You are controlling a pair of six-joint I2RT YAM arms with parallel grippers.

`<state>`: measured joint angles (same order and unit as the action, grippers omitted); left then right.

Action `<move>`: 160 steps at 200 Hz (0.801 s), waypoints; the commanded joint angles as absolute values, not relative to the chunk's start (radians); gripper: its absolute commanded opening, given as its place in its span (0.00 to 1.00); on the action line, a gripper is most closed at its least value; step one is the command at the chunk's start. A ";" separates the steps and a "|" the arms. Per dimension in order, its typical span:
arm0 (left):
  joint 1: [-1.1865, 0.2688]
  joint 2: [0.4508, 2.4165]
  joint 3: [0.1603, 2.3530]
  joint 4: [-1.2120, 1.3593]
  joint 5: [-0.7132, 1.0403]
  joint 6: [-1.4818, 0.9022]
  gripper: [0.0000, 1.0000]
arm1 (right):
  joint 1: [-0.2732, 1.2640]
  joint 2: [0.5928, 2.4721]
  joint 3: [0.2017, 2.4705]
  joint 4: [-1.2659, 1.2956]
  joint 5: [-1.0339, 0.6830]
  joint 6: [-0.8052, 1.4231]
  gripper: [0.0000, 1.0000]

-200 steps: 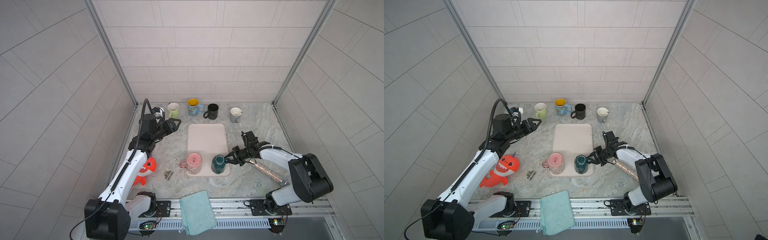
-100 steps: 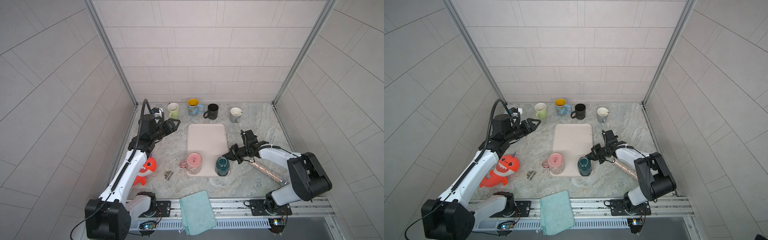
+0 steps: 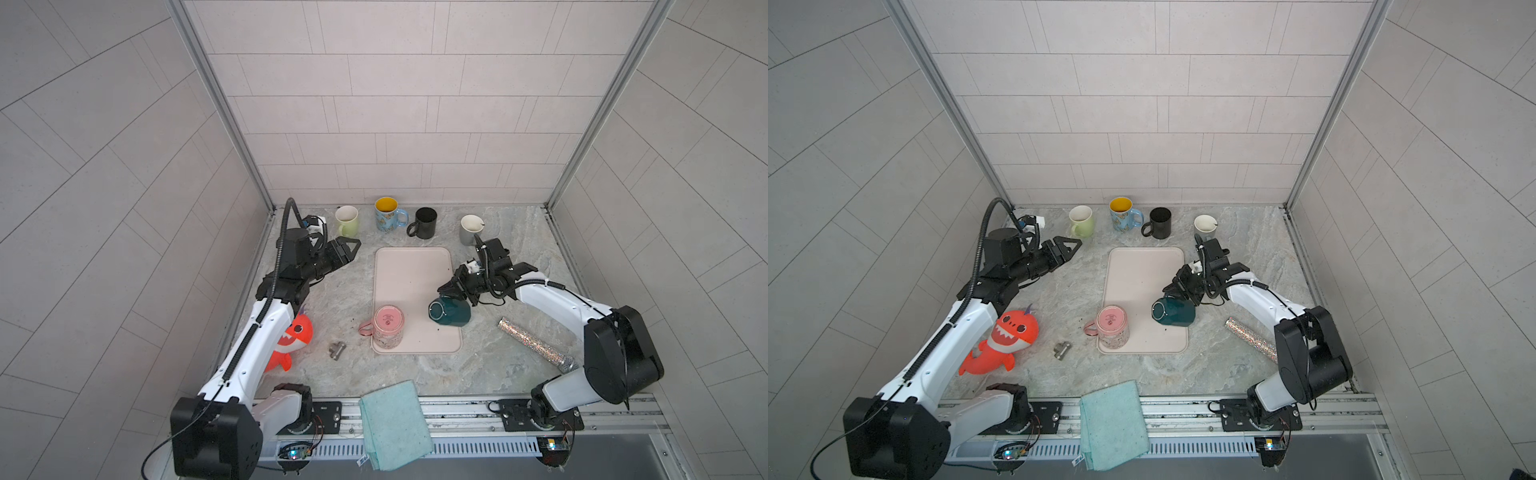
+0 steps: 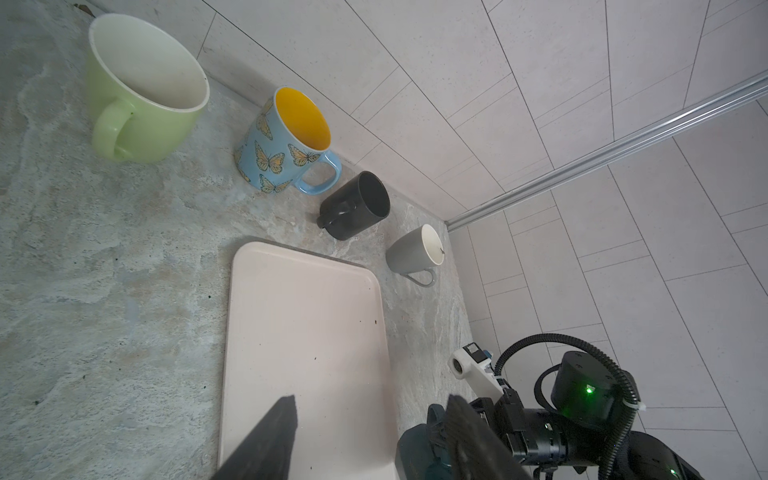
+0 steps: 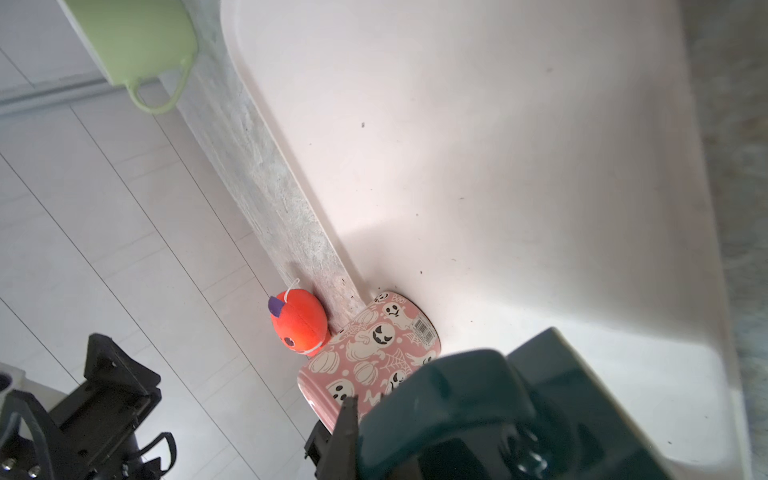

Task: Turn the mug right side up
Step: 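Lift the dark green mug with the right gripper toward the far side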

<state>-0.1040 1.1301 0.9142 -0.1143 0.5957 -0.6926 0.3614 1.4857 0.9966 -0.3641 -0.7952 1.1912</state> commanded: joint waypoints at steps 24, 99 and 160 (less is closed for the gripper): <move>-0.097 1.149 0.953 -0.041 0.675 -0.718 0.63 | 0.485 1.484 1.231 -0.540 -0.712 0.825 0.00; -0.107 1.222 1.026 -0.006 0.924 -0.793 0.62 | 0.701 1.496 1.456 -0.678 -0.416 0.289 0.00; -0.171 1.201 1.107 -0.250 0.947 -0.642 0.62 | 0.787 1.485 1.468 -0.632 -0.318 0.074 0.00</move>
